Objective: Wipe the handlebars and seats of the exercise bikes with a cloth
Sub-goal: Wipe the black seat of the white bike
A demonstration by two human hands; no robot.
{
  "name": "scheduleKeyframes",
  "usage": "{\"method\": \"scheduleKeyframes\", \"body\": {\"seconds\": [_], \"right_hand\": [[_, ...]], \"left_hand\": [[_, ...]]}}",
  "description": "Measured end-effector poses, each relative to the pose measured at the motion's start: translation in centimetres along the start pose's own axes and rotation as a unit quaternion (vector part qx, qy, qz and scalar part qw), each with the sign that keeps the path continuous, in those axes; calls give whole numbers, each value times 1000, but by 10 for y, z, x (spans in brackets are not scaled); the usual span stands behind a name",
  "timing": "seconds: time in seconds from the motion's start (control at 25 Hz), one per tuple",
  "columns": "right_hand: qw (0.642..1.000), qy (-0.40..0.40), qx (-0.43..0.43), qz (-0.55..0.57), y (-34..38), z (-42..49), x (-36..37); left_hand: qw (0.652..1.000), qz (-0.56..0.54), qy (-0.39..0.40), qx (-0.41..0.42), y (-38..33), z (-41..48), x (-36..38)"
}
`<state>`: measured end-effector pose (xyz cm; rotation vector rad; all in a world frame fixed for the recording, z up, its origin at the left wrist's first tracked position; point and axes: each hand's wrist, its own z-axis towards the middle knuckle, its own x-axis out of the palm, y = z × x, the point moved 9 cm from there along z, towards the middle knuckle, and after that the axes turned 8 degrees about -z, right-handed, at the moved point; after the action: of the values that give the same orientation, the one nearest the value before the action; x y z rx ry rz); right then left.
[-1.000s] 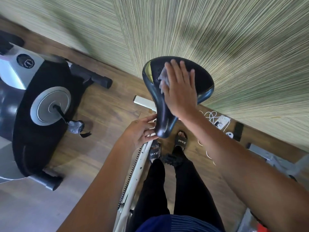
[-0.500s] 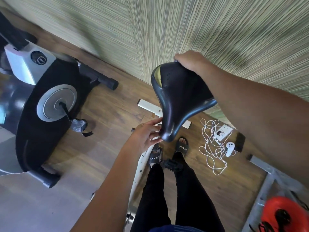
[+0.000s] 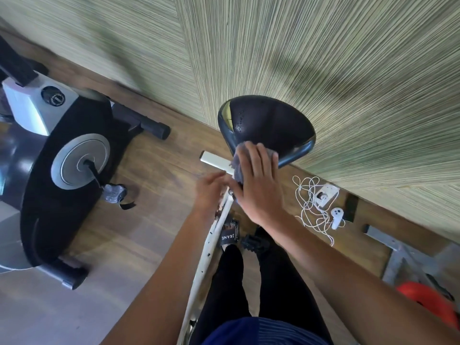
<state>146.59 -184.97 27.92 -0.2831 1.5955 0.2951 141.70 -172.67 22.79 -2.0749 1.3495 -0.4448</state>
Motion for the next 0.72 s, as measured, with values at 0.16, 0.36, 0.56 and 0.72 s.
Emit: {"method": "scheduleKeyframes", "body": {"seconds": [0.16,0.36,0.56,0.72], "right_hand": [[985,25,-10,171,-3,1,-14],[836,-160,293,434,-125,8,-41],[914,-82,231,323,-138,71,-15],[928,-63,260,259,-142,79,0]], "left_hand": [[884,121,-165,419,-86,-63,1],[721,410,41,558,-75,-66,103],[591,600,14,538,-30,-49,117],[640,579,-59,502,-79,-11,126]]}}
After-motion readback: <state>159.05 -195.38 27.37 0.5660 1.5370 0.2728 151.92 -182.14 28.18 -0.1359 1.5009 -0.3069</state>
